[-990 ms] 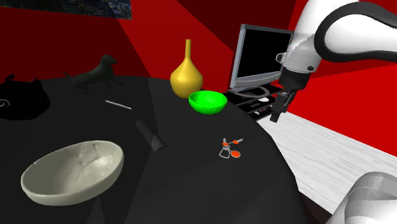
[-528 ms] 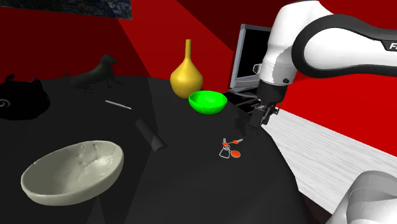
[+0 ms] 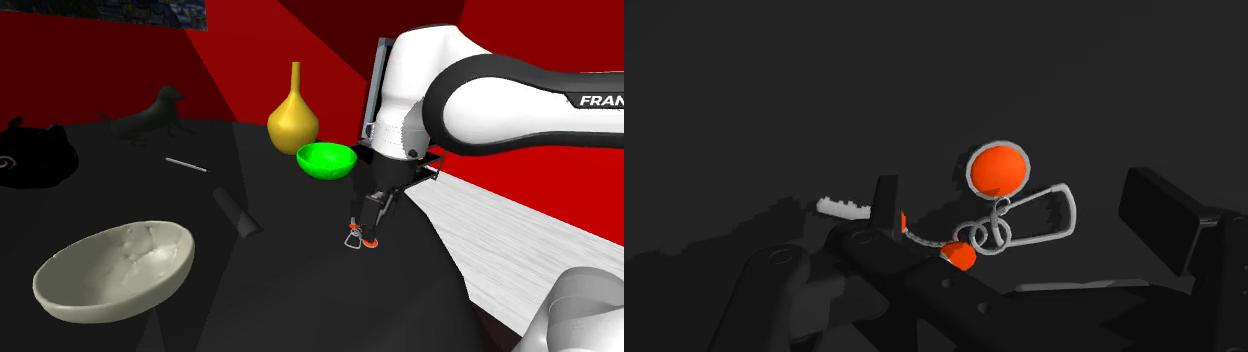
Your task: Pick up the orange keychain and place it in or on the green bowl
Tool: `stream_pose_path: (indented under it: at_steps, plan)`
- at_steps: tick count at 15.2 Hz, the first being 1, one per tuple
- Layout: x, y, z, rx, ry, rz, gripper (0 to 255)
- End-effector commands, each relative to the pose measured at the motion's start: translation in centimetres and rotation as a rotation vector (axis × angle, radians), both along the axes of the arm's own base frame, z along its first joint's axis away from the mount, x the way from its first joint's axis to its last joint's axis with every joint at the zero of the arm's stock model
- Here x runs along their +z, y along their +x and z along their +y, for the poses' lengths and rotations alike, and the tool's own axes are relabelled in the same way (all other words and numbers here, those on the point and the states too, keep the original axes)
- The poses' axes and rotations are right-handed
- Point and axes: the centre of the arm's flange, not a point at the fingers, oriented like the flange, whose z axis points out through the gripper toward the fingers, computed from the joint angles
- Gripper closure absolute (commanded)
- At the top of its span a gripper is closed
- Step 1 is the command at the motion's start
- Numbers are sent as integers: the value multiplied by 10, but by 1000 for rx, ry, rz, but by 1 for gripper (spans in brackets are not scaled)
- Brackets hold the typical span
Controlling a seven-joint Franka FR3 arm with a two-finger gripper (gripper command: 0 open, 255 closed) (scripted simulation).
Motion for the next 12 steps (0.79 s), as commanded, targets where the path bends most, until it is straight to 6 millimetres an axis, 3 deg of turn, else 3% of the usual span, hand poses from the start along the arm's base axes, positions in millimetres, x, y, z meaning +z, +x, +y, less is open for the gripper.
stream_pose_path:
  at_steps: [1, 6, 12]
  plan:
    - [-10, 0, 3, 1, 1, 1, 0]
    - [-34, 0, 2, 1, 1, 1, 0]
    - [-34, 0, 2, 1, 1, 1, 0]
